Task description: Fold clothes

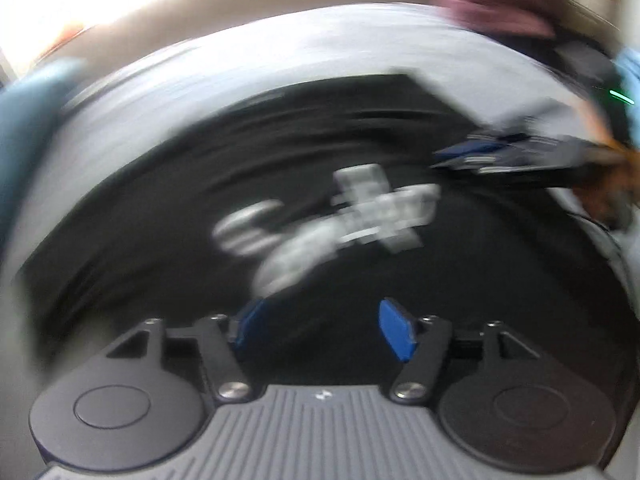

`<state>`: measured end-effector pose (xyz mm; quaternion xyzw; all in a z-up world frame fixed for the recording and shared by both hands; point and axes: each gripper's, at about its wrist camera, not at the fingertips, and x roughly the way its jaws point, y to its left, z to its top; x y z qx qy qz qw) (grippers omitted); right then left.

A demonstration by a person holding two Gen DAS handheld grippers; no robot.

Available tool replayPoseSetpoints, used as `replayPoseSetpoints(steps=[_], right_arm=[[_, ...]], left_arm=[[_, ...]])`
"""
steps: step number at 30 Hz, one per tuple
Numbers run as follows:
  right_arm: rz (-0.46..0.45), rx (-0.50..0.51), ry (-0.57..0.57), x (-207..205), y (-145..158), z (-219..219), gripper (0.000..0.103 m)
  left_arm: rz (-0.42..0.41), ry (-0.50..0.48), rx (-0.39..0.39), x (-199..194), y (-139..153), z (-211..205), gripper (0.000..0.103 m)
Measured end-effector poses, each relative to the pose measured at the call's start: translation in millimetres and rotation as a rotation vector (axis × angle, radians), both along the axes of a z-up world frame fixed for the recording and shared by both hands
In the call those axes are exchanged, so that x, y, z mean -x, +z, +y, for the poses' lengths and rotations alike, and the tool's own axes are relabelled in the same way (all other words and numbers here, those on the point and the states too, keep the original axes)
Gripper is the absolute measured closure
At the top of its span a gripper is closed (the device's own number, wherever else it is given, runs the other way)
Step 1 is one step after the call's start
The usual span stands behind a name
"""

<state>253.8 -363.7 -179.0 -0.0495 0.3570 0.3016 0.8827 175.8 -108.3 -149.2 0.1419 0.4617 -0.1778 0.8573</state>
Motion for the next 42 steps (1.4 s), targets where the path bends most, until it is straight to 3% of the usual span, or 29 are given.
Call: replayPoseSetpoints(steps=[3, 8, 12, 14, 16, 19, 21, 24, 26, 31, 33, 36, 37, 41, 42], right_arm=[[0.005, -0.045, 0.010, -4, 13, 5, 0.086], [0.046, -0.120, 0.092, -20, 47, 35, 0.086], [0.170, -0.167, 0.139, -41, 65, 71, 0.086], [0.251, -0.162, 0.144, -51, 65, 91, 0.086], [0.315, -0.134, 0.152, -56, 59, 111, 0.086], [0.321, -0.112, 0.165, -50, 48, 124, 0.086], [0.326, -0.122, 0.159, -45, 39, 125, 0.086], [0.355, -0.153, 0.106, -43, 19, 117, 0.086], [0.405, -0.215, 0.063, -47, 6, 107, 0.088], [0.431, -0.310, -0.002, -52, 0, 84, 0.088], [0.445, -0.335, -0.018, -55, -4, 75, 0.088], [0.468, -0.376, -0.037, -58, -9, 66, 0.088], [0.469, -0.379, -0.037, -58, -10, 66, 0.088], [0.469, -0.387, -0.040, -59, -12, 65, 0.088], [0.472, -0.389, -0.042, -59, -12, 65, 0.088]], left_arm=[[0.001, 0.314, 0.036, -11, 13, 77, 0.036], [-0.082, 0.766, 0.215, -34, 4, 192, 0.036], [-0.065, 0.924, 0.385, -68, -29, 240, 0.036], [-0.045, 0.959, 0.420, -84, -45, 248, 0.036], [-0.091, 0.965, 0.406, -92, -51, 248, 0.036], [-0.129, 0.942, 0.368, -101, -53, 242, 0.040], [-0.149, 0.891, 0.313, -105, -53, 232, 0.071], [-0.191, 0.758, 0.165, -108, -54, 201, 0.096], [-0.239, 0.665, 0.058, -107, -51, 178, 0.098], [-0.409, 0.537, -0.001, -103, -12, 127, 0.099], [-0.484, 0.431, 0.003, -101, 9, 94, 0.099], [-0.549, 0.183, -0.044, -87, 25, 27, 0.097], [-0.532, 0.091, -0.082, -80, 20, 5, 0.093], [-0.475, -0.206, -0.294, -45, -29, -60, 0.053], [-0.464, -0.211, -0.302, -39, -31, -58, 0.053]])
